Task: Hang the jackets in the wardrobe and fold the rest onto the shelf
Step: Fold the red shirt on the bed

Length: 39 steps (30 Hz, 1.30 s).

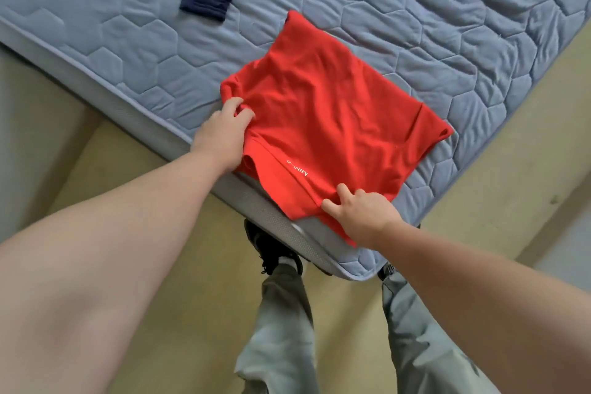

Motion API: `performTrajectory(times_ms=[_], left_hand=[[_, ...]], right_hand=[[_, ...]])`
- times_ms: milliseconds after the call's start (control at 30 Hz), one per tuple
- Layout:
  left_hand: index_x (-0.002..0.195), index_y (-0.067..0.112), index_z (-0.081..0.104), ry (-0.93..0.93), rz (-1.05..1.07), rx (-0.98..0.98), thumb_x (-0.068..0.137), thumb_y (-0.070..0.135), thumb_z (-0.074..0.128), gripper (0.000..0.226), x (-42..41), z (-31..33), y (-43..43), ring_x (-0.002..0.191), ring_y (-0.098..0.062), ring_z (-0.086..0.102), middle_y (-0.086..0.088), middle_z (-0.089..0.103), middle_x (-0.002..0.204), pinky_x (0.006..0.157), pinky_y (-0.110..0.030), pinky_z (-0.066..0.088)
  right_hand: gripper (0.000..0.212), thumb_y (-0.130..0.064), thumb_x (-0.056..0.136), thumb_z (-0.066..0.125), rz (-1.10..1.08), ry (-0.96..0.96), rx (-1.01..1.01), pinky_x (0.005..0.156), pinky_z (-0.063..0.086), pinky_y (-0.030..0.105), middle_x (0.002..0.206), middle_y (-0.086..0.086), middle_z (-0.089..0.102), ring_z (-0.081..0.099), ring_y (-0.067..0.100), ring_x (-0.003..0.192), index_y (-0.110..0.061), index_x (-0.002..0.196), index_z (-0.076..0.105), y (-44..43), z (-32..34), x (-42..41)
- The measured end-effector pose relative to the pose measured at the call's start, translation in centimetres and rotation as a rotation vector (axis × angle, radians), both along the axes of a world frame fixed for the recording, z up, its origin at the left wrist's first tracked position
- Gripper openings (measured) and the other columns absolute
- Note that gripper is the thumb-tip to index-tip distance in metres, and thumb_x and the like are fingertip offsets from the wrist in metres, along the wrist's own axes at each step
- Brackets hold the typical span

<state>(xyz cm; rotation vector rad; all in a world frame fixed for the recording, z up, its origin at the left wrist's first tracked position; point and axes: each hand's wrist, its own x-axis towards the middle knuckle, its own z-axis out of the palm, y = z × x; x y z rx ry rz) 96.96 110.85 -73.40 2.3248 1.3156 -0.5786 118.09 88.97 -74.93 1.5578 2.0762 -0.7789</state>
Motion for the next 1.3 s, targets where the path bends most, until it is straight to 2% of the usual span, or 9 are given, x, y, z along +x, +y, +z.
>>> performTrajectory(times_ms=[133,300,533,633,733,867,967,1167,1300], left_hand=[[0.139,0.027,0.047,0.234,-0.2,0.192,0.084,0.011,0.064,0.06,-1.4,0.1,-1.9,0.117,-0.034,0.051,-0.01,0.025,0.16,0.091,-0.045,0.045],[0.144,0.027,0.043,0.343,-0.488,0.214,0.1,0.02,0.042,0.045,-1.0,-0.3,-2.4,0.115,-0.027,0.052,-0.006,0.045,0.138,0.09,-0.041,0.042],[0.119,0.023,0.064,0.415,-0.517,0.166,0.095,0.015,0.045,0.031,4.9,1.3,0.0,0.115,-0.027,0.06,-0.003,0.064,0.121,0.091,-0.038,0.042],[0.116,0.016,0.059,0.232,-0.421,0.218,0.093,0.014,0.048,0.026,9.2,2.0,1.0,0.107,-0.033,0.063,-0.009,0.062,0.117,0.086,-0.042,0.046],[0.12,0.012,0.055,0.092,-0.306,0.268,0.089,0.01,0.052,0.031,12.8,1.9,3.1,0.11,-0.038,0.056,-0.014,0.054,0.121,0.087,-0.048,0.047],[0.135,0.01,0.049,0.003,0.029,0.284,0.094,0.013,0.046,0.041,16.9,-0.1,7.3,0.129,-0.038,0.043,-0.016,0.046,0.14,0.104,-0.051,0.038],[0.143,0.01,0.046,-0.044,0.368,0.218,0.102,0.028,0.042,0.045,18.7,-2.2,10.8,0.14,-0.036,0.038,-0.015,0.043,0.15,0.113,-0.046,0.031],[0.135,-0.002,0.058,-0.079,0.618,-0.027,0.1,0.031,0.047,0.049,19.1,-4.7,13.4,0.13,-0.039,0.053,-0.022,0.057,0.14,0.106,-0.04,0.043],[0.125,-0.001,0.064,-0.199,0.673,-0.086,0.097,0.027,0.059,0.04,18.6,-4.8,13.8,0.119,-0.03,0.06,-0.016,0.065,0.127,0.092,-0.033,0.045]], right_hand=[[0.035,-0.02,0.096,0.046,-0.029,-0.038,-0.063,0.053,0.032,0.04,0.116,0.011,0.043,0.058,0.032,0.082,-0.023,0.129,0.037,-0.4,0.0,-0.2],[0.05,-0.065,0.097,0.032,-0.011,0.003,-0.032,0.056,0.031,0.037,0.11,0.007,0.052,0.061,0.032,0.083,-0.026,0.126,0.041,0.3,-0.1,0.3],[0.035,-0.052,0.103,0.032,-0.552,0.125,0.198,0.061,0.039,0.039,0.104,0.008,0.059,0.066,0.036,0.09,-0.02,0.109,0.045,2.4,0.6,3.0],[0.03,-0.038,0.099,0.044,-0.96,0.124,0.309,0.075,0.047,0.047,0.114,0.013,0.054,0.057,0.04,0.104,-0.014,0.117,0.049,4.5,1.1,6.1],[0.033,-0.031,0.097,0.047,-1.149,-0.048,0.351,0.095,0.04,0.051,0.126,0.016,0.051,0.049,0.04,0.117,-0.013,0.124,0.053,6.8,0.8,9.9],[0.042,-0.039,0.101,0.039,-1.363,-0.132,0.187,0.106,0.031,0.051,0.14,0.014,0.048,0.042,0.036,0.131,-0.016,0.134,0.052,8.5,-1.2,14.3],[0.05,-0.049,0.1,0.036,-1.605,0.01,0.05,0.11,0.034,0.049,0.14,0.012,0.051,0.045,0.035,0.132,-0.017,0.133,0.057,8.0,-2.7,15.8],[0.035,-0.048,0.097,0.05,-2.008,0.364,0.085,0.098,0.049,0.043,0.109,0.008,0.071,0.064,0.03,0.105,-0.017,0.099,0.066,6.2,-3.6,16.0],[0.029,-0.038,0.101,0.05,-2.138,0.421,0.168,0.083,0.047,0.032,0.098,0.005,0.065,0.06,0.023,0.092,-0.012,0.1,0.063,5.9,-3.8,15.7]])
